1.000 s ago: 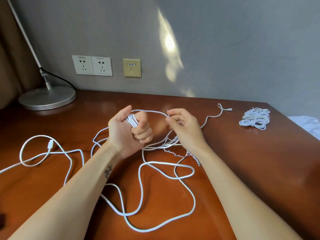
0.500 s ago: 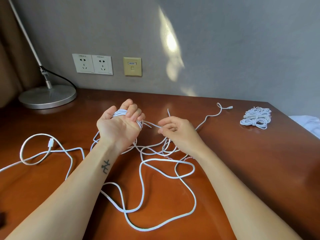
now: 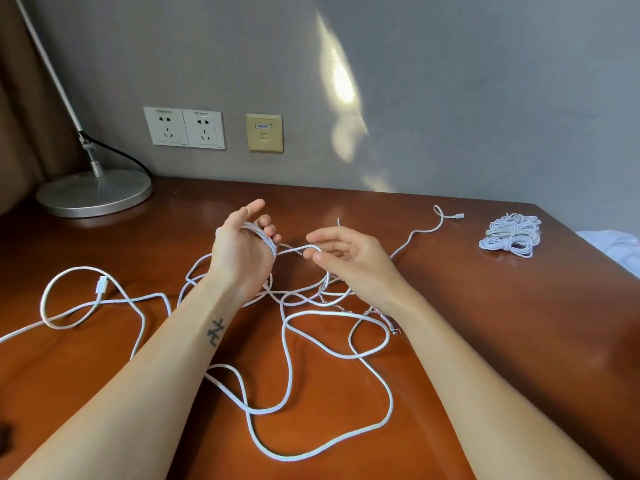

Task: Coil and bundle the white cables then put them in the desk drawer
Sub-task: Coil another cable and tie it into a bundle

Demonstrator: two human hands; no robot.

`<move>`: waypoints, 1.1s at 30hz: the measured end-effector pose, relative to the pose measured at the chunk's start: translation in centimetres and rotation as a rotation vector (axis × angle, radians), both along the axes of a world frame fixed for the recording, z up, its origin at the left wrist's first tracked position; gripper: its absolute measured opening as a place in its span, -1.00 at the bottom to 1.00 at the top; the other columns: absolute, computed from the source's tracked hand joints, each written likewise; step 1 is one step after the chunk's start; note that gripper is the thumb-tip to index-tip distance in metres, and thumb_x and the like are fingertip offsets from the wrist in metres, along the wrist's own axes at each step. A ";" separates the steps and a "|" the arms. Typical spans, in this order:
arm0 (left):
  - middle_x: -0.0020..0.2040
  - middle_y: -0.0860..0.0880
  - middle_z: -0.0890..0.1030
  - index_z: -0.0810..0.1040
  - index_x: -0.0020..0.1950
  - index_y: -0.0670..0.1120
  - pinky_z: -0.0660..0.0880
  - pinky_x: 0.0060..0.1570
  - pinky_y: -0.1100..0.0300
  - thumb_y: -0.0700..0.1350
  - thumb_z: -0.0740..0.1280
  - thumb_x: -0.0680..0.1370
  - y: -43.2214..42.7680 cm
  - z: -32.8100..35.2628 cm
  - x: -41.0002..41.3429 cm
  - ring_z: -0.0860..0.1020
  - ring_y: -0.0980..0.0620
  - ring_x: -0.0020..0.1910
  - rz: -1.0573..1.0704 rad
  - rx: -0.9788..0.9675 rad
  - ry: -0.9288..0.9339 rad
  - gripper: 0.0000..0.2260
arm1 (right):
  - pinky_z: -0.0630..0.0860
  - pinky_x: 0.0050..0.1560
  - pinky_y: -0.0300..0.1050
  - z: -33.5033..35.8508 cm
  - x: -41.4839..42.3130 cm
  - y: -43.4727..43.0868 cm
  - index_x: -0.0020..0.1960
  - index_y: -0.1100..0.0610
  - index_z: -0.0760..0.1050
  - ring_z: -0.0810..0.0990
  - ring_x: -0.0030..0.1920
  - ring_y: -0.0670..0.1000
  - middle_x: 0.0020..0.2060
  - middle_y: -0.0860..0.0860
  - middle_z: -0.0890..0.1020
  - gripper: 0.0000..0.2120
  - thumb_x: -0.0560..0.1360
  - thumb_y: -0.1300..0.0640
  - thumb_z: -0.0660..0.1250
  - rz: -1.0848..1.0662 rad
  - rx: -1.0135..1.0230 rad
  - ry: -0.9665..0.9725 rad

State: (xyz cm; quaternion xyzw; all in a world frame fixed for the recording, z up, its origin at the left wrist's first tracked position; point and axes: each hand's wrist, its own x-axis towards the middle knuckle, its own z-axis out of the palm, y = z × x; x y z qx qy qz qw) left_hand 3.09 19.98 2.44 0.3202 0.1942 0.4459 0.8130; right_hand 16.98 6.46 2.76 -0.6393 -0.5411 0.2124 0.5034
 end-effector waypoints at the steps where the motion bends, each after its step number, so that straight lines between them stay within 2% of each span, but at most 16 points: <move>1: -0.21 -0.01 0.43 0.53 0.20 -0.13 0.40 -0.07 0.16 -0.10 0.15 0.70 -0.2 0.2 0.1 0.42 0.08 -0.28 0.026 0.017 0.032 -0.79 | 0.60 0.11 -0.29 0.0 0.0 0.0 0.22 0.00 0.62 0.71 0.04 -0.13 -0.01 -0.12 0.75 -0.81 0.62 0.14 0.40 -0.004 0.005 0.020; 4: -0.23 0.01 0.47 0.59 0.00 -0.08 0.49 -0.08 0.18 -0.15 0.27 0.64 -0.4 0.4 0.8 0.47 0.08 -0.26 0.101 0.103 0.157 -0.89 | 0.63 -0.05 -0.28 0.1 -0.1 0.1 0.20 0.05 0.61 0.75 -0.11 -0.04 -0.06 -0.06 0.75 -0.84 0.64 0.16 0.37 -0.044 0.004 0.076; 7: -0.16 0.00 0.53 0.60 0.02 0.00 0.54 -0.02 0.13 -0.14 0.15 0.70 -0.6 0.0 1.1 0.55 0.09 -0.20 0.161 0.327 0.329 -0.76 | 0.64 -0.07 -0.21 0.0 0.0 0.3 0.19 0.03 0.61 0.74 -0.15 -0.01 -0.06 -0.05 0.75 -0.85 0.64 0.15 0.36 -0.090 0.026 0.087; 10: -0.09 -0.04 0.59 0.56 0.06 0.03 0.54 0.03 0.14 -0.11 0.10 0.71 -1.0 -0.2 0.9 0.57 0.05 -0.09 0.207 0.480 0.502 -0.76 | 0.67 0.02 -0.15 0.0 0.3 0.3 0.20 0.01 0.62 0.72 -0.11 -0.04 -0.01 -0.06 0.75 -0.82 0.63 0.17 0.38 -0.089 0.036 0.107; 14: -0.05 -0.07 0.63 0.52 0.06 0.01 0.53 -0.04 0.24 -0.08 0.10 0.72 -1.3 -0.1 0.8 0.61 0.04 -0.05 0.218 0.485 0.494 -0.79 | 0.66 0.08 -0.17 -0.2 0.2 0.4 0.25 -0.01 0.61 0.70 -0.08 -0.09 0.03 -0.12 0.74 -0.76 0.65 0.22 0.32 -0.121 0.050 0.027; 18: 0.07 -0.12 0.66 0.51 0.12 0.01 0.56 0.03 0.23 -0.03 0.08 0.74 -1.3 -0.5 0.9 0.65 0.04 0.05 0.220 0.575 0.530 -0.78 | 0.68 -0.07 -0.17 -0.4 0.2 0.5 0.25 0.01 0.61 0.68 -0.10 -0.10 0.02 -0.13 0.71 -0.78 0.67 0.21 0.30 -0.227 0.135 -0.113; 21: 0.16 -0.14 0.62 0.50 0.09 0.07 0.57 0.05 0.28 0.00 0.08 0.75 -0.9 -1.0 1.1 0.66 0.08 0.05 0.234 0.700 0.587 -0.79 | 0.61 -0.09 -0.32 -0.4 0.1 0.4 0.22 0.01 0.62 0.67 -0.06 -0.19 0.02 -0.15 0.70 -0.81 0.65 0.19 0.34 -0.244 0.174 -0.182; 23: 0.11 -0.11 0.64 0.49 0.11 0.06 0.55 0.03 0.32 0.02 0.06 0.75 -0.9 -1.3 1.0 0.65 0.09 0.04 0.242 0.810 0.655 -0.78 | 0.58 0.00 -0.37 -0.4 0.1 0.3 0.20 0.01 0.63 0.66 0.01 -0.24 0.03 -0.17 0.70 -0.83 0.64 0.18 0.38 -0.231 0.197 -0.202; 25: 0.01 -0.06 0.65 0.48 0.16 -0.01 0.55 0.04 0.26 0.03 0.05 0.76 -1.3 -1.4 0.9 0.64 0.08 0.02 0.253 0.904 0.700 -0.75 | 0.58 0.10 -0.36 -0.3 0.1 0.4 0.20 0.00 0.64 0.65 0.10 -0.23 0.06 -0.17 0.70 -0.83 0.63 0.17 0.39 -0.230 0.213 -0.218; 28: -0.04 -0.02 0.61 0.48 0.16 -0.09 0.54 -0.05 0.31 0.02 0.05 0.76 -1.6 -1.6 0.7 0.62 0.10 -0.06 0.241 1.008 0.728 -0.72 | 0.56 0.14 -0.38 -0.2 0.1 0.3 0.20 0.00 0.64 0.63 0.14 -0.23 0.08 -0.16 0.70 -0.82 0.63 0.17 0.38 -0.229 0.231 -0.225; 31: -0.08 -0.02 0.61 0.48 0.19 -0.06 0.57 -0.01 0.14 0.06 0.04 0.75 -1.6 -1.8 0.7 0.61 0.07 -0.09 0.173 1.036 0.809 -0.70 | 0.56 0.19 -0.33 -0.2 0.1 0.1 0.22 0.02 0.64 0.63 0.16 -0.22 0.09 -0.17 0.70 -0.79 0.64 0.21 0.36 -0.199 0.230 -0.223; 33: -0.12 -0.01 0.59 0.48 0.21 -0.06 0.54 -0.02 0.13 0.07 0.04 0.75 -1.7 -1.8 0.6 0.57 0.10 -0.12 0.160 1.027 0.844 -0.69 | 0.58 0.21 -0.27 -0.2 0.2 0.1 0.23 0.02 0.63 0.64 0.17 -0.20 0.09 -0.17 0.70 -0.78 0.64 0.22 0.35 -0.187 0.223 -0.228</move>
